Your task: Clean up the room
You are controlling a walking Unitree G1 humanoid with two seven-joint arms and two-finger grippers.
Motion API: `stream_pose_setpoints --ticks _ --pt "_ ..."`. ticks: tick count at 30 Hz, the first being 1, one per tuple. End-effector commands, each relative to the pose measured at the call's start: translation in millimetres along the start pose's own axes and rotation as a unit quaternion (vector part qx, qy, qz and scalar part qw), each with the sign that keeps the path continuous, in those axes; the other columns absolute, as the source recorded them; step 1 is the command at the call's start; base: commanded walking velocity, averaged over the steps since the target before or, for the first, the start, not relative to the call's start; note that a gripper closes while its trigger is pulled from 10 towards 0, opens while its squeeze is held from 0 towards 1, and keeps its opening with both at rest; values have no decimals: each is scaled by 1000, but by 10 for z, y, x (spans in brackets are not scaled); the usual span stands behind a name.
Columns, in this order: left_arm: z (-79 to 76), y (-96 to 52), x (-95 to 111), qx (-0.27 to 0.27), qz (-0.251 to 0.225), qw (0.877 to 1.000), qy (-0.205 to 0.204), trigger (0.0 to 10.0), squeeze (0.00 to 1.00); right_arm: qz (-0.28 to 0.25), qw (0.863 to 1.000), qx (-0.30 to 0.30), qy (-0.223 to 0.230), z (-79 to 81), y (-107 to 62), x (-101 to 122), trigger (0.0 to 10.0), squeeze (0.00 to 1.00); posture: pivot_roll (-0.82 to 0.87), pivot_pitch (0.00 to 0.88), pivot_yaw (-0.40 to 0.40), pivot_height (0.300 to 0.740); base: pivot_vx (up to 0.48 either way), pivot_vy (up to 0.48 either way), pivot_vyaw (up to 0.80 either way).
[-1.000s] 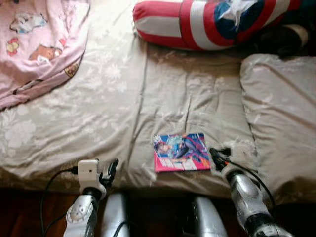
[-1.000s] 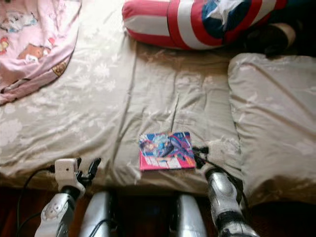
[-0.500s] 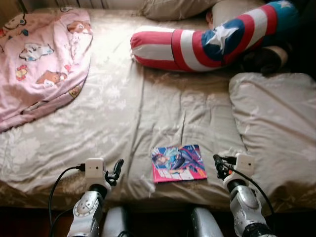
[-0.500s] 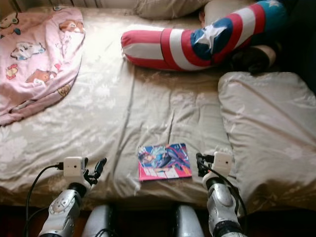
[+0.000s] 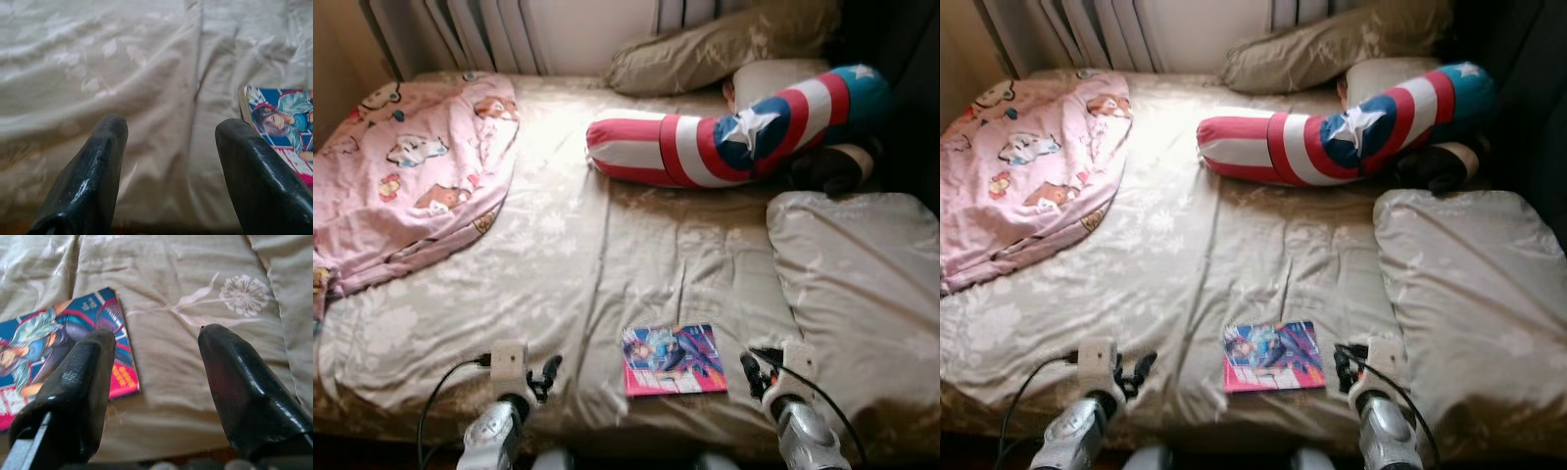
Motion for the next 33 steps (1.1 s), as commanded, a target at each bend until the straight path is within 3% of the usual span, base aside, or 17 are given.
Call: stream_pose_setpoints --ticks 1,17,33 --pt "-16 -12 -97 -2 26 1000 6 10000 0 20 1000 -16 2 -75 -32 -106 10000 0 4 5 -22 740 0 0 0" --pt "27 -259 -687 23 148 989 -7 10000 0 92 994 -52 -11 -293 -180 -476 10000 0 -7 0 -26 740 0 0 0" --pt "-53 -306 -781 5 166 986 12 10000 0 127 990 -67 5 -302 -290 -755 10000 0 -32 0 -3 740 0 0 0"
Point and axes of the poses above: a point about 5 cm out from each wrist's last joint towards the gripper, its own y axis pointing out of the wrist towards the gripper, its own x axis along the axis of the wrist's last joint, z = x × y, the point moved 4 cm from there along y, pointing out of the wrist towards the gripper, and after that the axes turned 13 degrees about y, right-handed, at the moved point
